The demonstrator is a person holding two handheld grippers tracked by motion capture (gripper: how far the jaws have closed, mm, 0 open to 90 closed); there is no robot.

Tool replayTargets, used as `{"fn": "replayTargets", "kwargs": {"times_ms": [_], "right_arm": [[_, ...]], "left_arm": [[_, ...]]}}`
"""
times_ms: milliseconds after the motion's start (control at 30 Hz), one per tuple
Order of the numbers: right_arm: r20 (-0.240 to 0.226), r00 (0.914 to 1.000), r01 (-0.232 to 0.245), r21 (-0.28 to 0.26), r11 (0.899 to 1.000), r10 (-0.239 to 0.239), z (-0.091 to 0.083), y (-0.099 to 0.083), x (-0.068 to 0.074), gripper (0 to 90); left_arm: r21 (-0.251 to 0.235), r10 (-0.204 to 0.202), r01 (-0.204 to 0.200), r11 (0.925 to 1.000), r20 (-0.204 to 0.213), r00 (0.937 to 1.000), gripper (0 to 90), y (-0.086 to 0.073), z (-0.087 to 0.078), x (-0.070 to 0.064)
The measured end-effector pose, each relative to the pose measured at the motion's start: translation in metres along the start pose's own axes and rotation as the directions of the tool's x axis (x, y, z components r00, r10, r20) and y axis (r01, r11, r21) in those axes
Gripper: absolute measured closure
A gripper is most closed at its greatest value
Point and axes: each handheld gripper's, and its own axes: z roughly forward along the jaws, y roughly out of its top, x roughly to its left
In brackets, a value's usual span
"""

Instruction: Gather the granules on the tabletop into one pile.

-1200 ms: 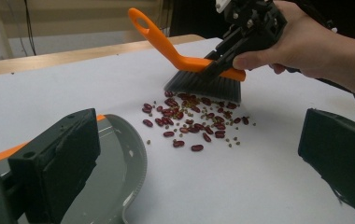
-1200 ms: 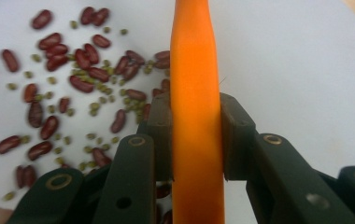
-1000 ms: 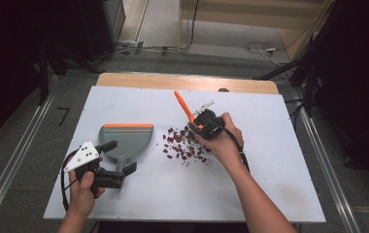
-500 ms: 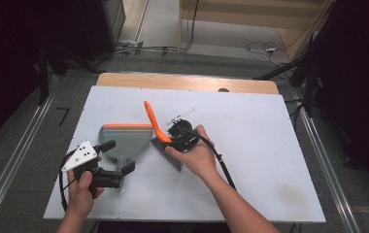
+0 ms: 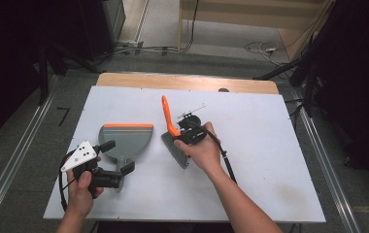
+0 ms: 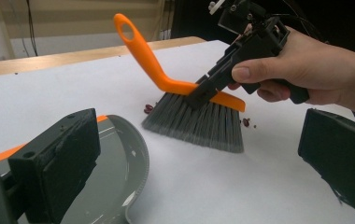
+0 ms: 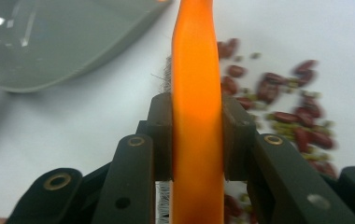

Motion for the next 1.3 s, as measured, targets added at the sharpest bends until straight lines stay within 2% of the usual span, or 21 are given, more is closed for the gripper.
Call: {"fn": "replayTargets", "kwargs": {"times_ms": [167, 367, 633, 800, 900, 1000, 1067, 1167, 1300], "right_arm": [[0.015, 0.9988, -0.047, -0.014, 0.999, 0.047, -0.006, -0.005, -0.020, 68.4], [0.025, 0.9969, -0.074, -0.030, 0.997, 0.074, -0.010, -0.010, -0.037, 68.2], [0.064, 0.9931, -0.095, -0.038, 0.995, 0.098, -0.017, -0.013, -0.050, 68.1], [0.059, 0.9915, -0.113, -0.048, 0.992, 0.116, -0.021, -0.014, -0.056, 68.3], [0.065, 0.9904, -0.117, -0.075, 0.990, 0.122, -0.028, -0.013, -0.054, 68.7], [0.030, 0.9909, -0.128, -0.100, 0.987, 0.131, -0.036, -0.009, -0.051, 68.8], [0.028, 0.9925, -0.115, -0.113, 0.987, 0.119, -0.038, -0.005, -0.046, 68.8], [0.003, 0.9939, -0.109, -0.117, 0.987, 0.111, -0.034, 0.004, -0.035, 68.9], [-0.014, 0.9961, -0.088, -0.105, 0.991, 0.087, -0.018, 0.016, -0.015, 68.9]], "left_arm": [[0.004, 0.002, -0.002, 1.0000, 0.002, 1.0000, 0.0, 0.000, 0.002, -0.001], [0.007, -0.001, 0.001, 1.0000, 0.002, 1.0000, 0.0, -0.001, 0.002, -0.001], [0.006, -0.002, 0.002, 1.0000, 0.003, 1.0000, 0.0, -0.001, 0.002, -0.001], [0.004, -0.003, 0.003, 1.0000, 0.003, 1.0000, 0.0, -0.001, 0.002, -0.001], [0.004, -0.003, 0.003, 1.0000, 0.001, 1.0000, 0.0, -0.001, 0.002, 0.000], [0.004, -0.005, 0.005, 1.0000, 0.002, 1.0000, 0.0, -0.001, 0.003, -0.001], [0.005, -0.003, 0.003, 1.0000, 0.004, 1.0000, 0.0, -0.001, 0.004, -0.001], [0.010, 0.002, -0.002, 0.9999, 0.004, 1.0000, 0.0, -0.001, 0.004, -0.001], [0.009, 0.002, -0.002, 1.0000, 0.005, 1.0000, 0.0, -0.001, 0.004, -0.001]]}}
